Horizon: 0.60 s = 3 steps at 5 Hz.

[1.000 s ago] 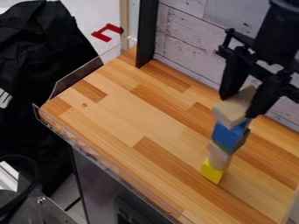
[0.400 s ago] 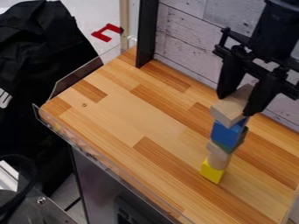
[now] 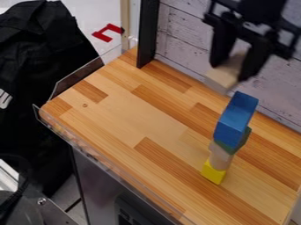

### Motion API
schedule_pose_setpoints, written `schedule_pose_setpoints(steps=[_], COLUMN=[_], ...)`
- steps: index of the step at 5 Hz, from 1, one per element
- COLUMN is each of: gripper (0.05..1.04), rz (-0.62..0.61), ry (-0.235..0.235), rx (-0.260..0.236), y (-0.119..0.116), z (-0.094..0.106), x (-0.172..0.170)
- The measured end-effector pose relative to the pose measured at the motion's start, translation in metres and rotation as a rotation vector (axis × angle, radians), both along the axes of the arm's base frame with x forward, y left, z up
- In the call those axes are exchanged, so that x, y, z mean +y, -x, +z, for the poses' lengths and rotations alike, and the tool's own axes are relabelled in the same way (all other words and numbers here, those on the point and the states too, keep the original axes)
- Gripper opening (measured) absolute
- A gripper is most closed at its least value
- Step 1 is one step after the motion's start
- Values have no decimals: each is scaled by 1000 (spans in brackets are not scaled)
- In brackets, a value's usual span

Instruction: Remove the rectangular block from the tower and put it in the left side of the table

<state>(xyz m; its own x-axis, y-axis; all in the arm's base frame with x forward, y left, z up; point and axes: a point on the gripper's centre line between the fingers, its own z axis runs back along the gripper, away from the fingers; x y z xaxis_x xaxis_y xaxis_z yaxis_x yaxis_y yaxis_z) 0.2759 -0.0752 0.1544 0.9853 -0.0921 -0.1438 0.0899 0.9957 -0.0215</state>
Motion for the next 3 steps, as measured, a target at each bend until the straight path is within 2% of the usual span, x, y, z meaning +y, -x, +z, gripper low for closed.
schedule_pose_setpoints(steps=[1,2,3], gripper=[511,511,511], rz=[65,135,177], ry=[17,21,37], rx=[-3,9,8], y=[-3,-3,-7], z=[4,-6,-27], x=[23,48,70])
